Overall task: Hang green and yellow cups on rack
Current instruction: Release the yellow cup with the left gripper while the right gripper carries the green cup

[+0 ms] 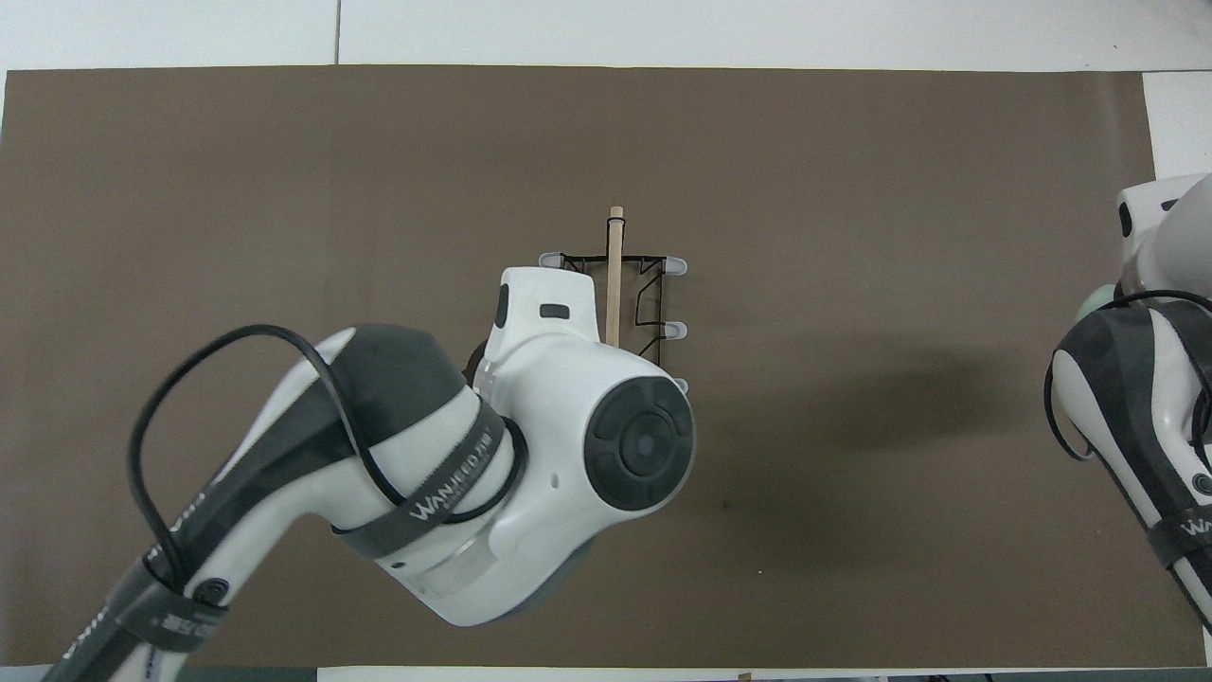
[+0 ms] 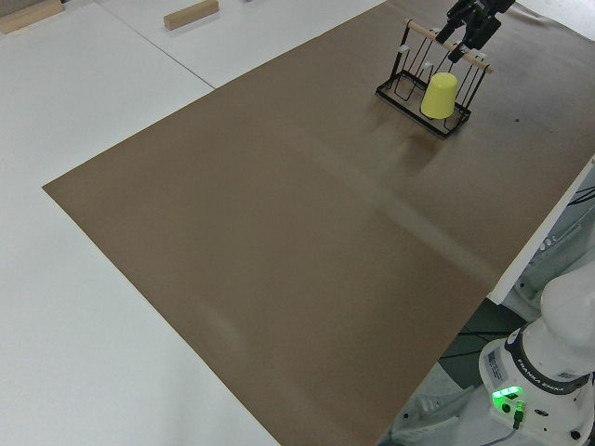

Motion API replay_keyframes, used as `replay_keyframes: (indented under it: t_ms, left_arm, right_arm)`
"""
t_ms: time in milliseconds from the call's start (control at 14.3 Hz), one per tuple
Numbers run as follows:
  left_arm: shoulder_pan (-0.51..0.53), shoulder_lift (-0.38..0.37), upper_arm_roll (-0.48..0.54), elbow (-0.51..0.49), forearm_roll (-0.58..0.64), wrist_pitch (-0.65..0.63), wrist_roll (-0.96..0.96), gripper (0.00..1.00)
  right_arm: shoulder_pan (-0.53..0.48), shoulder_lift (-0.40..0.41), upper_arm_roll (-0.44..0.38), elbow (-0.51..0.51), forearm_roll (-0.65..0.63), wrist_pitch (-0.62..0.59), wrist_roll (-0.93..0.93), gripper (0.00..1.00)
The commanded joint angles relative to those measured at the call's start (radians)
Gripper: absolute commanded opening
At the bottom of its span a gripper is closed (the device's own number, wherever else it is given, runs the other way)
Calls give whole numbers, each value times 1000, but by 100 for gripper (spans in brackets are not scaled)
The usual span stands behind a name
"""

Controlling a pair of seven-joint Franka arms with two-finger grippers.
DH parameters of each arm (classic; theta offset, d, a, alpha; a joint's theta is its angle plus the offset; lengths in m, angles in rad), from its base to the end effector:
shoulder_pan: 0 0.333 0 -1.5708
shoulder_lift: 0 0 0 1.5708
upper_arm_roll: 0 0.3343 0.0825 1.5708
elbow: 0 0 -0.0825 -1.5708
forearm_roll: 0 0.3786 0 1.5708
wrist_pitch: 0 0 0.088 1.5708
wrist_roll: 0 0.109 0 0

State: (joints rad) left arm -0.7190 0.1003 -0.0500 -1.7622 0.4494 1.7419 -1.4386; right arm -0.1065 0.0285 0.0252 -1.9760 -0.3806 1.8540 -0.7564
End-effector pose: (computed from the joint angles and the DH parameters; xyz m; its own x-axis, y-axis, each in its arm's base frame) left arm 0.4446 -0.3728 0.5174 0.7979 0.4596 0.3901 0.5579 -0.8081 -0.1891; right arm 0.5391 -0.0739 0.4648 0.6617 0.6614 -0.3531 0.7347 -0.6660 0.1294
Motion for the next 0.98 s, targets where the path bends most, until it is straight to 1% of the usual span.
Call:
replay_keyframes:
  t_ms: [0,140,209,279,419,558,698,767,907]
  left_arm:
    - [108,-50,-2,-42,-110,59,322,100]
    - [188,-83,-1,-62,-193,71,531,100]
    - [234,-103,-1,-65,-230,67,638,100]
    - [283,-122,-1,-69,-271,67,714,100]
    - [378,-136,-1,-65,-368,71,878,100]
    - [455,-137,2,-51,-429,65,1036,100]
    - [504,-152,9,-49,-442,62,1116,100]
    - [529,-152,10,-49,-446,61,1154,100]
    - [587,-162,10,-48,-483,51,1253,100]
  right_arm:
    - [-7,-91,5,26,258,-103,-15,0]
    - [-7,-168,4,7,498,-201,-18,0]
    - [-4,-208,4,-10,617,-208,-20,0]
    - [-6,-231,4,-33,717,-208,-21,0]
    - [-7,-277,2,-102,904,-200,-64,0]
    - [5,-309,4,-171,1046,-120,-144,0]
    - [49,-338,5,-237,1170,-21,-208,0]
    - [88,-357,5,-278,1234,51,-222,0]
    - [203,-387,5,-360,1411,228,-274,0]
